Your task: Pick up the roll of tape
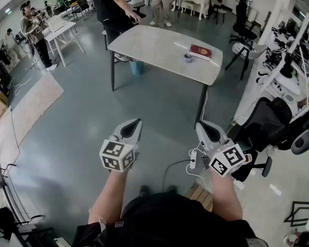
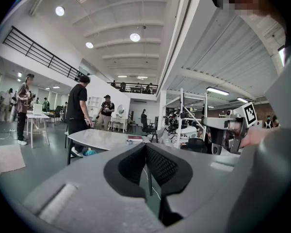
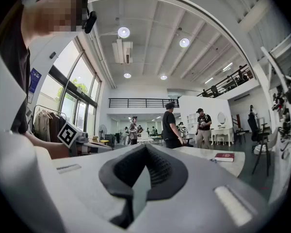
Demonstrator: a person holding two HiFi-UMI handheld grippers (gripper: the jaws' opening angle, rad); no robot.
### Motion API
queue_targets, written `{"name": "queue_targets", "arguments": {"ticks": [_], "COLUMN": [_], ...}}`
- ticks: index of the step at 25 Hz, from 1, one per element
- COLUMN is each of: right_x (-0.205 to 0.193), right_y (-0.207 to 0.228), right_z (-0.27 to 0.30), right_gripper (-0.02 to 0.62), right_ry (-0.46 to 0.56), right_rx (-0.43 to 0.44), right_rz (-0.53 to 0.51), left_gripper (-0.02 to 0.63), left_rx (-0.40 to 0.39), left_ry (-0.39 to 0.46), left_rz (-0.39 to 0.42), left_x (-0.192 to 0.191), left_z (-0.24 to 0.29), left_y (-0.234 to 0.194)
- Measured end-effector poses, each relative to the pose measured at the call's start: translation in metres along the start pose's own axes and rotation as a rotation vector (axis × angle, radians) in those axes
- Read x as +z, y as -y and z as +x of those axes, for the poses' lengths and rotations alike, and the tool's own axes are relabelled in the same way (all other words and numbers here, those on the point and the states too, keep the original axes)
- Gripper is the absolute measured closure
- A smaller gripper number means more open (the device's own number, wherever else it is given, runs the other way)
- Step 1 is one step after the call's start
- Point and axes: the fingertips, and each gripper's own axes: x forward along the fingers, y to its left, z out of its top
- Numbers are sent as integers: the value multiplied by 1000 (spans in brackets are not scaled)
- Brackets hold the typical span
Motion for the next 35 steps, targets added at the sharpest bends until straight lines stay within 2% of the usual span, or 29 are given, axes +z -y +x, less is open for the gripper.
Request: {"name": "queue_targets", "arguments": {"ticks": [10, 16, 21, 24, 26, 27, 30, 35], "right_x": [-16, -25, -33, -45, -51, -54, -63, -73], "right_y": [21, 43, 59, 69, 71, 72, 75, 83], "right_z": [-40, -67, -88, -104, -114, -118, -126, -123], "right_gripper": [594, 594, 594, 592, 592, 592, 592, 592], "right_ry": [-37, -37, -58, -86, -99, -107, -135, -147], "right_rx": [-25, -33, -24, -35, -29, -25, -22, -28], "right_rz": [8, 50, 99, 122, 134, 137, 142, 164], "left_gripper": [595, 595, 594, 588, 488, 466, 448, 377], "left_rx": [45, 49, 1, 0, -2, -3, 6, 26], "left_ry": [-41, -51, 24, 43, 36, 32, 20, 4], "left_rz": [-17, -12, 25, 40, 41, 43, 50, 51], "left_x": [-14, -16, 6, 13, 13, 13, 10, 5], "left_z": [-8, 4, 19, 27, 30, 32, 35, 40], "left_y": [-7, 13, 50, 70, 83, 88, 97, 92]}}
